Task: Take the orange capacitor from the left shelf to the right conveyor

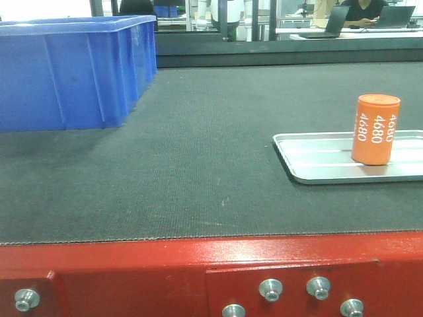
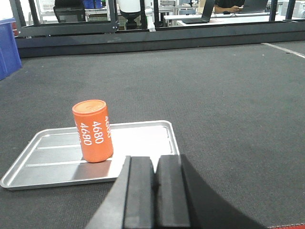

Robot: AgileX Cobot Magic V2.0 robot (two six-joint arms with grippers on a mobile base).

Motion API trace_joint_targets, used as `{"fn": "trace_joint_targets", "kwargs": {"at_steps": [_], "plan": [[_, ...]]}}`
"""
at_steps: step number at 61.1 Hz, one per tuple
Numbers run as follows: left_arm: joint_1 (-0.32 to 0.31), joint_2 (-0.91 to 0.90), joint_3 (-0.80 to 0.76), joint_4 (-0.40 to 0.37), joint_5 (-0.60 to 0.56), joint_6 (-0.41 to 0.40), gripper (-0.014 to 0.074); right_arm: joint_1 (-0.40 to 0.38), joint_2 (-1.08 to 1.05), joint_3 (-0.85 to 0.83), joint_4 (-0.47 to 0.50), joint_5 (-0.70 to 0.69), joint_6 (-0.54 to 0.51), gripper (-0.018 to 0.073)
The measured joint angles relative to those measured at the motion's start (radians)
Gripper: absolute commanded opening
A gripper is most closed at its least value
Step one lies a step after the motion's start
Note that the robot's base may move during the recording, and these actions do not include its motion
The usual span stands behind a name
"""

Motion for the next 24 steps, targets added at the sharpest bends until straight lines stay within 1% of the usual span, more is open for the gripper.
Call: {"fn": "trace_joint_targets", "kwargs": {"at_steps": [24], "plan": [[0.000, 0.000, 0.000, 0.000, 0.000, 0.000, -0.0127, 0.000, 0.000, 0.000, 0.000, 0.000, 0.000, 0.0055]]}}
